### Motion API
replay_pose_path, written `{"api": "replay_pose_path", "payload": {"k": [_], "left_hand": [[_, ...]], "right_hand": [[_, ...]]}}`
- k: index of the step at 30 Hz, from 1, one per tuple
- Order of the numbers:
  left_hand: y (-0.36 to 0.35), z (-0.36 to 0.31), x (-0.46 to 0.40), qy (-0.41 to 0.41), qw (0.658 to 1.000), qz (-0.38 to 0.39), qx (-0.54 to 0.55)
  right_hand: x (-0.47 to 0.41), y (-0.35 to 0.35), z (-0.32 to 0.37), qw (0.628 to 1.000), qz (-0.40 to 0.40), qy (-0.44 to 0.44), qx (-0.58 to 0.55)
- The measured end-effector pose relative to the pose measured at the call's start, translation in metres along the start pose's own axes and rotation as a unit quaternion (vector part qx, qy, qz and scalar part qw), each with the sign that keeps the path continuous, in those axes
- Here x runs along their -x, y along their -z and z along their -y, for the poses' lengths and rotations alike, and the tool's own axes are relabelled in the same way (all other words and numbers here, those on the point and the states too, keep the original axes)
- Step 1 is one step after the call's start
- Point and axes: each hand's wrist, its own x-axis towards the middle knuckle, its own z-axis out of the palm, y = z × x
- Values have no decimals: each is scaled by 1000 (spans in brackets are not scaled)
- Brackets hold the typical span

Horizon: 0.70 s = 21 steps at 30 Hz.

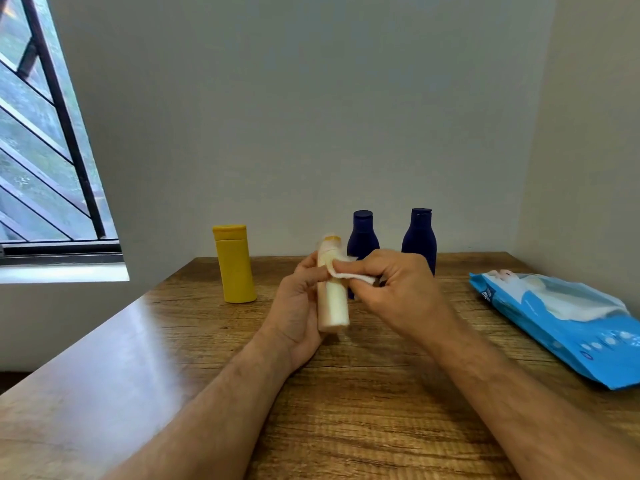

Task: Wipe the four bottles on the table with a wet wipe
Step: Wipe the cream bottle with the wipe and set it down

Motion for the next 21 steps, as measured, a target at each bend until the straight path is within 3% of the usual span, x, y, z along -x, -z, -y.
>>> {"api": "replay_pose_path", "payload": {"k": [3,7,12,16,18,21], "left_hand": [[4,-3,-1,11,999,-37,8],[1,-6,0,7,1000,-28,-12],[-3,0,1,0,997,-12,-77],[-5,1,4,21,1000,-7,-16],[-5,0,3,11,1000,-17,3],[-4,-3,0,-5,999,-30,34]], "right_hand": [[0,0,2,996,90,-12,23],[0,4,4,993,114,-14,19],[0,4,4,998,14,-49,-39],[-2,5,3,997,-35,-50,-50],[-1,4,5,996,-10,-61,-61],[-1,2,6,993,89,-74,-11]]}}
